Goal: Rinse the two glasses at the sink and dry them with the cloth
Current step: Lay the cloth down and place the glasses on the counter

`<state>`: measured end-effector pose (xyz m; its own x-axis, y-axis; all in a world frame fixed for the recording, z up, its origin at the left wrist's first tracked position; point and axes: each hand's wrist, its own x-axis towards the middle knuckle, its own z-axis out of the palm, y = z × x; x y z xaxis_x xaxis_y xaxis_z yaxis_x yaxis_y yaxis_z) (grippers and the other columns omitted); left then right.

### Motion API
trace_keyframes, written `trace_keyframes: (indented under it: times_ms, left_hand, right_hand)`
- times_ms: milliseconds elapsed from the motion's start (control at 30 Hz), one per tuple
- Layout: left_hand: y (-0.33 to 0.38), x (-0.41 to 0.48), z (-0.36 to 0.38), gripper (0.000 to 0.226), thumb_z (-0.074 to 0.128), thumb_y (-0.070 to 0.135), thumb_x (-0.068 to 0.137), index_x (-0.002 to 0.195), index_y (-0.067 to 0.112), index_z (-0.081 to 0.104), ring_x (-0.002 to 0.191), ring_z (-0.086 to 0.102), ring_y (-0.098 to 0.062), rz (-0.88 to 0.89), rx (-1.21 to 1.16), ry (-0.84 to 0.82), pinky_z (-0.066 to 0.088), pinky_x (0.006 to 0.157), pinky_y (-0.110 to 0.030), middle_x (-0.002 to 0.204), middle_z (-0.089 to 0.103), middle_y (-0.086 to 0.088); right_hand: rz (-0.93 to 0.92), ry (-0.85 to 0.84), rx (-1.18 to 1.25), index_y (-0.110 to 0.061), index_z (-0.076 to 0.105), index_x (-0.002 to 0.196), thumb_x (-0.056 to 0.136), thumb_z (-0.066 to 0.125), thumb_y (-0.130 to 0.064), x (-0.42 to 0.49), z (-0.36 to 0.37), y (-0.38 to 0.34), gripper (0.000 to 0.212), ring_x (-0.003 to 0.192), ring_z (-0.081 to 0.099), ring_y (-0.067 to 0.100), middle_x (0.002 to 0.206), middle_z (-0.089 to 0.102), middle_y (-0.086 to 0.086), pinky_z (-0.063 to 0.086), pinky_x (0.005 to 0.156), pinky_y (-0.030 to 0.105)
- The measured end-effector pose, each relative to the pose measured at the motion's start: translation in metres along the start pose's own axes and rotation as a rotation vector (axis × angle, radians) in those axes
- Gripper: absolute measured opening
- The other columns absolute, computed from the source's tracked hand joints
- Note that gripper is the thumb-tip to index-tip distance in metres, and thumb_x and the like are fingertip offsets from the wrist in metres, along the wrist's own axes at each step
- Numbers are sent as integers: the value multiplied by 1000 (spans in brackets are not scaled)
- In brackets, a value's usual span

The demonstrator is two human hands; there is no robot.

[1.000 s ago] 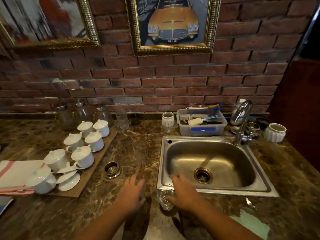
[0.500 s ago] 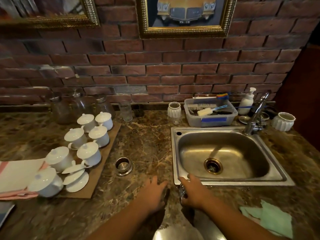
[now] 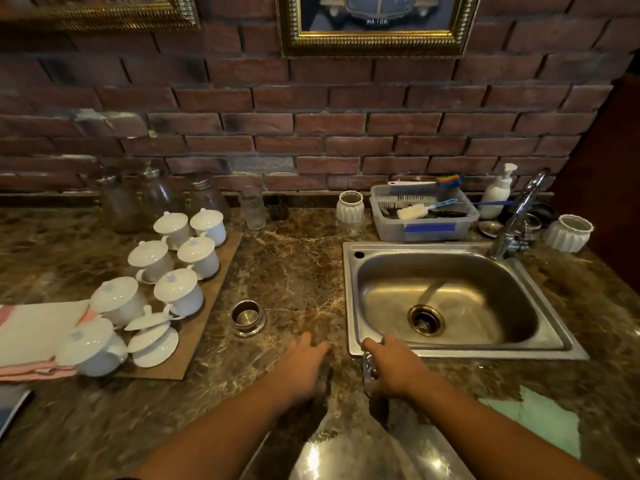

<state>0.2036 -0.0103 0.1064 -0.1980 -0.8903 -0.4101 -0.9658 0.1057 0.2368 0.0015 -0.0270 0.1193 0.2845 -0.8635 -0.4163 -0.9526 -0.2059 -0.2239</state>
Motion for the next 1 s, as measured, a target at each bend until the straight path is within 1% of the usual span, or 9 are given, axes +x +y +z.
trace_keyframes:
  times_ms: [133,267,367,467,567,633,767,900,1000]
  left_hand:
    - [3,6,-21,73,76,36,80,142,29,39,133,40,-38,-12,10,17,46,105,-49,141,38,-12]
    - [11,8,-50,82,76,37,82,151,29,33,136,38,-39,-14,14,71,42,107,-47,146,37,-13]
    - [13,6,-64,78,77,40,82,148,28,37,134,41,-39,-25,4,101,44,106,-46,143,38,-13]
    - [15,1,-77,71,77,39,82,143,28,43,133,42,-39,-44,-6,121,45,104,-45,141,41,-12]
    - [17,-7,-87,68,78,39,81,141,32,45,132,44,-38,-74,-25,142,47,103,-46,142,40,-11]
    - [19,-16,-87,69,77,40,80,141,33,44,132,45,-39,-118,-29,152,49,100,-48,141,39,-11]
    - [17,-47,-84,71,77,42,81,142,31,43,131,46,-37,-260,-93,186,49,101,-48,142,40,-11]
    - [4,-96,-71,79,78,44,77,146,32,42,131,46,-35,-410,-136,249,48,103,-44,143,41,-11]
    - [-11,-138,-57,76,80,43,76,143,33,46,129,49,-31,-502,-178,289,48,103,-41,142,45,-9]
  right_hand:
    - [-31,9,-2,-28,44,136,74,77,-41,0,-29,5,72,120,51,31,131,48,11,47,97,36]
    - [-56,66,-27,-28,43,139,73,78,-40,0,-58,7,75,120,52,30,132,49,10,49,100,39]
    - [-77,91,-23,-28,43,140,74,78,-37,-1,-70,8,76,121,52,30,135,47,10,50,99,38]
    - [-108,89,-21,-30,41,140,74,78,-38,-2,-79,11,76,127,49,30,140,45,10,49,101,37]
    - [-152,86,-77,-28,37,145,76,77,-35,-3,-93,10,80,128,47,32,140,43,12,47,101,37]
    - [-191,91,-104,-29,36,145,76,75,-35,-3,-98,8,79,127,47,34,139,42,13,46,100,38]
    - [-334,61,-112,-30,39,141,76,74,-46,-1,-95,-7,76,128,46,33,140,42,11,44,102,39]
    - [-485,-23,-191,-27,39,141,77,73,-44,-3,-81,-39,74,124,48,33,136,43,13,45,100,39]
    - [-566,-37,-217,-28,37,142,78,72,-44,-14,-73,-73,75,125,47,35,137,43,13,45,101,40]
